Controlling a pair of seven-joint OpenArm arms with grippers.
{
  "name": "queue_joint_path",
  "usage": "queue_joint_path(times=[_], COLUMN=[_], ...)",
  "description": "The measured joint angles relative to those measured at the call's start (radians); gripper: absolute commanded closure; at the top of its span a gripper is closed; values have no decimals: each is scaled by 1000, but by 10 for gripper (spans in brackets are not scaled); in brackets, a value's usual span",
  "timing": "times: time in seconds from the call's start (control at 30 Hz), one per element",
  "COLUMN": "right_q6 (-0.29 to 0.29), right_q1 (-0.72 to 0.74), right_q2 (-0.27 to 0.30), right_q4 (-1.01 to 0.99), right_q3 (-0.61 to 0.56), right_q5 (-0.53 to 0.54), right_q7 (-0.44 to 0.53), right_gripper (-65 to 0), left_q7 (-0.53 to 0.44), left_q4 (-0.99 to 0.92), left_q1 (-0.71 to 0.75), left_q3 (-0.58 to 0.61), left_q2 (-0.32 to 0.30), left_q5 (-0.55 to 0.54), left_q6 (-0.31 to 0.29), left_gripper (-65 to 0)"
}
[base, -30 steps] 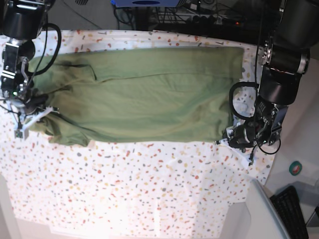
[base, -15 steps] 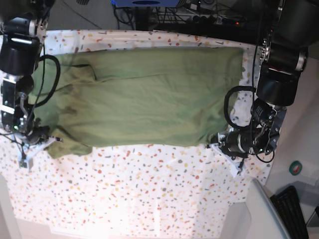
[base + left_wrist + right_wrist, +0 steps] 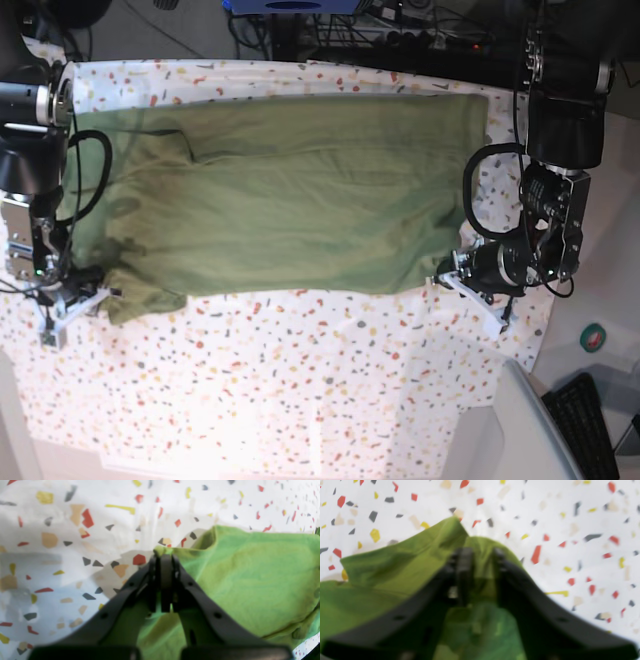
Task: Layout the t-shirt on the table in an organized manner, then fold the t-shirt properly
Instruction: 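Release and regrasp the folded edge with both grippers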
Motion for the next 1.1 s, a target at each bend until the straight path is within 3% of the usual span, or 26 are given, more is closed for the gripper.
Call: queue_joint_path(times=[0.23, 0.3, 0.37, 0.4, 0.53, 0.7, 0.87, 0.9, 1.0, 1.1], right_q6=[-3, -2, 1, 1, 1, 2, 1, -11, -118, -152], right_q1=[-209, -248, -265, -270, -239, -116, -151, -171, -250, -318], right_q2=[17, 16, 9, 8, 12, 19, 19, 21, 16, 8], right_q4=[363, 378, 356, 344, 257, 1, 25, 49, 154, 250], right_q3=[90, 92, 91, 89, 89, 98, 98, 98, 98, 98], right_q5=[-1, 2, 2, 1, 2, 5, 13, 17, 15, 3], right_q7=[0, -32, -84, -87, -80, -51, -27, -31, -64, -90], right_gripper=[-257, -173, -14, 0, 0, 0, 0, 0, 0, 0], left_q7=[6, 6, 3, 3, 3, 0, 0, -1, 0, 0], left_q4=[10, 10, 10, 10, 10, 11, 11, 11, 11, 11], left_q1=[19, 19, 18, 18, 19, 18, 19, 19, 19, 14], left_q3=[-3, -3, -3, -3, -3, -2, -2, -2, 6, 11], left_q2=[0, 2, 2, 3, 2, 3, 0, 0, -7, -29], left_q5=[3, 0, 0, -1, 0, -1, 0, 0, 0, 3], left_q6=[0, 0, 0, 0, 0, 0, 0, 0, 0, 0], left_gripper=[0, 0, 0, 0, 0, 0, 0, 0, 0, 0])
